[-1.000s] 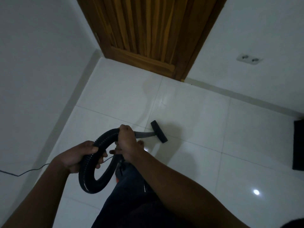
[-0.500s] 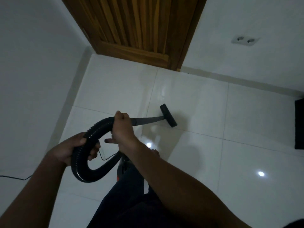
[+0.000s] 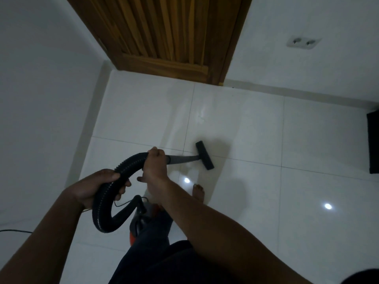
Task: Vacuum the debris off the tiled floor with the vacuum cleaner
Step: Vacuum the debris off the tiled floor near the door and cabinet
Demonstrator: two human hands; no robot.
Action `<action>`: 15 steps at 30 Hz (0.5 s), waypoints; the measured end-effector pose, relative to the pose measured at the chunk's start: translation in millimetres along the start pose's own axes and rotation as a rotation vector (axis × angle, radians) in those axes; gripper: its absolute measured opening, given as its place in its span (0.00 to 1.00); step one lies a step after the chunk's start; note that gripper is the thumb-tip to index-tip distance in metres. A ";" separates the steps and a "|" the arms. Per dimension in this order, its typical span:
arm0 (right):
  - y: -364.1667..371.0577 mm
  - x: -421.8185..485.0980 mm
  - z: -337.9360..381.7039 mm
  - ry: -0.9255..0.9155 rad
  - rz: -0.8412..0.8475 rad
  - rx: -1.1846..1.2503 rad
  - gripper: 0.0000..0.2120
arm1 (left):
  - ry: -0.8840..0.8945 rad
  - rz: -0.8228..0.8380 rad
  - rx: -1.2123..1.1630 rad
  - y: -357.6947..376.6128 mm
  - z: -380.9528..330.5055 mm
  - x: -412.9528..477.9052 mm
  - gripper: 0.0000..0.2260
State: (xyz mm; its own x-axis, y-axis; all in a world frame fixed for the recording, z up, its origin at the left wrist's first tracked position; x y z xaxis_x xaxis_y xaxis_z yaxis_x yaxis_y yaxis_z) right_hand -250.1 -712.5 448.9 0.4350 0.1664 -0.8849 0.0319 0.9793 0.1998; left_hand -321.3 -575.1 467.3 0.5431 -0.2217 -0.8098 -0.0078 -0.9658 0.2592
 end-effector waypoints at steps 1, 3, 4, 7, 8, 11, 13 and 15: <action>1.3 1.9 -2.0 0.015 -0.001 -0.023 0.15 | -0.030 -0.037 0.045 -0.6 1.1 1.2 0.32; -2.5 10.4 -9.1 0.028 -0.006 -0.076 0.15 | -0.098 -0.035 0.136 -0.1 6.6 6.1 0.34; -3.8 13.7 -14.8 0.017 -0.018 -0.089 0.16 | -0.118 0.004 0.175 -1.3 9.1 7.2 0.34; -1.5 9.3 -25.7 -0.063 -0.048 -0.107 0.18 | -0.119 0.101 0.223 -9.6 13.7 3.7 0.33; 5.3 1.9 -31.8 -0.089 -0.068 -0.089 0.17 | -0.092 0.145 0.216 -17.3 15.7 -2.4 0.33; 28.9 -16.5 -46.1 -0.118 -0.077 -0.001 0.16 | -0.047 0.257 0.164 -42.1 15.1 -17.9 0.32; 44.6 -24.3 -56.0 -0.110 -0.063 0.066 0.14 | -0.055 0.361 0.109 -57.1 13.8 -25.3 0.30; 57.7 -28.1 -68.2 -0.087 -0.067 0.152 0.16 | -0.048 0.504 0.058 -67.5 13.4 -31.5 0.21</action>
State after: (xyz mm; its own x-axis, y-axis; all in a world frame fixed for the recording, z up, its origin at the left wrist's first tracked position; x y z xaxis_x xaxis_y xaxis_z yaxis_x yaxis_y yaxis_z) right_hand -321.8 -652.9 456.5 0.5030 0.0839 -0.8602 0.1962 0.9582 0.2082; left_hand -349.1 -504.7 468.4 0.4205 -0.6667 -0.6153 -0.3067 -0.7428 0.5952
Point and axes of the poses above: each hand's wrist, its own x-axis towards the middle knuckle, its own y-axis out of the palm, z = x × y, the point moved 5 cm from there along x, towards the middle knuckle, and after that the axes turned 6 degrees about x, right-handed, at the moved point
